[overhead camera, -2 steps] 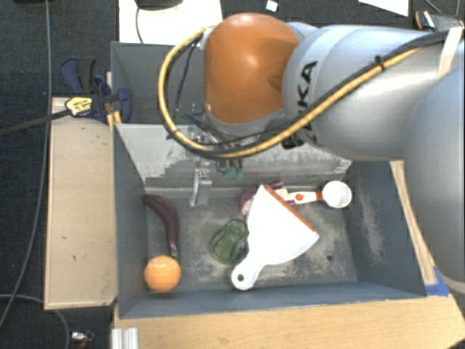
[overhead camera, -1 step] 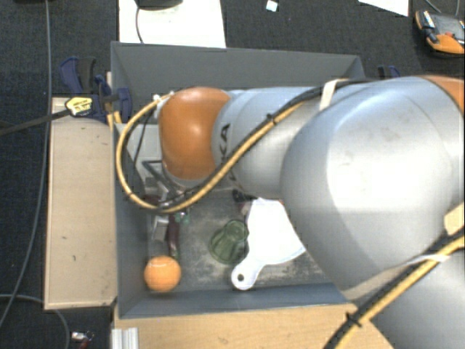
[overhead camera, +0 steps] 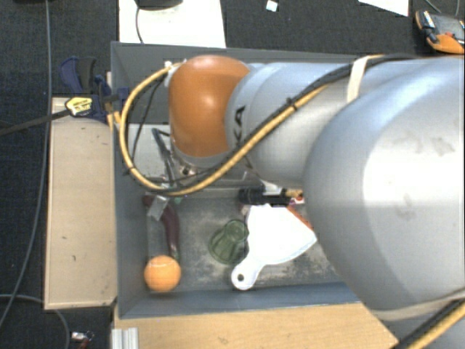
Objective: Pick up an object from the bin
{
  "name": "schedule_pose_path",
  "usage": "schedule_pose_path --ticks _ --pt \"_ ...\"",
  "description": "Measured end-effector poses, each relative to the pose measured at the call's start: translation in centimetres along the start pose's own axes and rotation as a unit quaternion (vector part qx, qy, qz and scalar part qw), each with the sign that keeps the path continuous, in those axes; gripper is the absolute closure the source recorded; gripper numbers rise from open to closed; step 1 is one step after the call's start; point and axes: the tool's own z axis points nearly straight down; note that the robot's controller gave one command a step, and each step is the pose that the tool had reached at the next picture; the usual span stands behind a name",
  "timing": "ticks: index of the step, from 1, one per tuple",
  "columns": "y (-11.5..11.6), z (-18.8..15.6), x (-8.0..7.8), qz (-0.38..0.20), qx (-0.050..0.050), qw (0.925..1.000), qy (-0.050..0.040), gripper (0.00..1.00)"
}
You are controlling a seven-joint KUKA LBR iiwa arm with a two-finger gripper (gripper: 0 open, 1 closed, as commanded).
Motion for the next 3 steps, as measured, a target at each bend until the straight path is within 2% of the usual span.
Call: schedule_pose_path --ticks 1,2,3 --pt "-0.05 8.63 0.03 -0.175 0.006 0.9846 0.0098 0.00" --pt "-0.97 8.99 0.87 -0.524 0.000 0.8518 -0.0003 0.00" --pt "0.00 8.56 -0.01 -0.192 0.005 0.9814 0.0081 1.00"
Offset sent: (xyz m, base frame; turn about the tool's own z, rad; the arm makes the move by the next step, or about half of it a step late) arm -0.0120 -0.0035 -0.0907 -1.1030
